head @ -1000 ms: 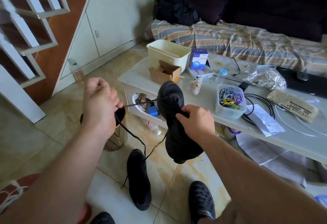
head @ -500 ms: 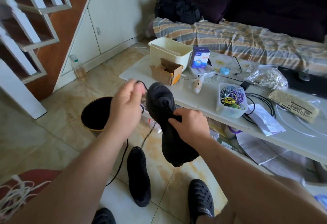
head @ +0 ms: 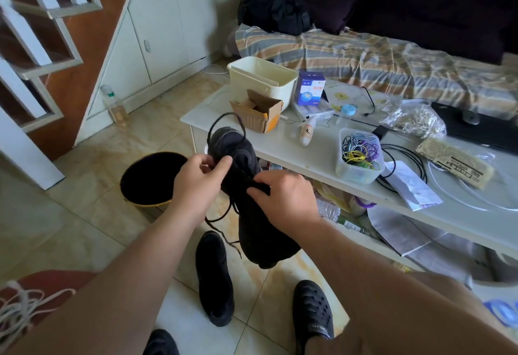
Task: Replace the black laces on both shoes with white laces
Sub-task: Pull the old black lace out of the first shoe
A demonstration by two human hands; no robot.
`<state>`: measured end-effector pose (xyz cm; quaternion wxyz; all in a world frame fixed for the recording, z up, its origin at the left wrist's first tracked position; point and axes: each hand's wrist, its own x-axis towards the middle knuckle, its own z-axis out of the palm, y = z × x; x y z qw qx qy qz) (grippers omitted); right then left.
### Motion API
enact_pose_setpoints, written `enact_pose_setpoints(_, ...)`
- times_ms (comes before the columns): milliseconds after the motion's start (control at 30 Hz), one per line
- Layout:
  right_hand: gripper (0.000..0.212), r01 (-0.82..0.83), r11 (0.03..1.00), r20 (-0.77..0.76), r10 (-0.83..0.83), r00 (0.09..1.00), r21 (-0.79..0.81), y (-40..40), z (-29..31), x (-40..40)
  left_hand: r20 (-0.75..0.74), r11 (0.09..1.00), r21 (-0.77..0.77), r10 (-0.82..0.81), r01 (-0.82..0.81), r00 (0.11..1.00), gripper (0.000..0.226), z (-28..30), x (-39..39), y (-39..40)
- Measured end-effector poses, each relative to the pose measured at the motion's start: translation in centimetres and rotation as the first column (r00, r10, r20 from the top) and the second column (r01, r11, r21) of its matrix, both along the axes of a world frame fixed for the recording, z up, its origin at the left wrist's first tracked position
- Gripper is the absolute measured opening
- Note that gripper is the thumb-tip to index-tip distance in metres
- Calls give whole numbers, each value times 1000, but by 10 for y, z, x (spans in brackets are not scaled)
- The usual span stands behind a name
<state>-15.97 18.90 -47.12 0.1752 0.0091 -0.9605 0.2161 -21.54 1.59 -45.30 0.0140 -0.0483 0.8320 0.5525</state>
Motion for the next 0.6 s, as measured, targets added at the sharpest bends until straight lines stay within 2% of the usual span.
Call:
enact_pose_setpoints(100, 15, -6, 1000, -33, 7, 999, 21, 2, 1, -1, -144, 991, -130, -56, 38, 988, 34, -7, -2, -6)
enact_pose_setpoints(200, 15, -22, 998, -65, 26, 998, 62, 1, 4, -1, -236, 995, -100, -26, 2, 971, 25, -10, -3, -5)
enact_pose_setpoints(400, 14, -44, 993, -67, 51, 996, 106, -2, 1, -1, -254, 995, -98, 6, -32, 967, 20, -13, -5, -4)
enact_pose_setpoints(467, 14, -42, 995, -56, 48, 997, 96, -1, 0, -1, -218, 995, -98, -18, -4, 976, 22, -12, -5, -1)
enact_pose_setpoints(533, 13, -35, 998, -44, 37, 998, 48, -1, -1, -1, -172, 998, -7, -59, 59, 983, 20, -5, -8, 0)
enact_pose_setpoints(600, 14, -18, 999, -18, 18, 1000, 34, 2, -3, -2, -196, 986, 134, -68, 96, 978, 23, 17, -6, 1)
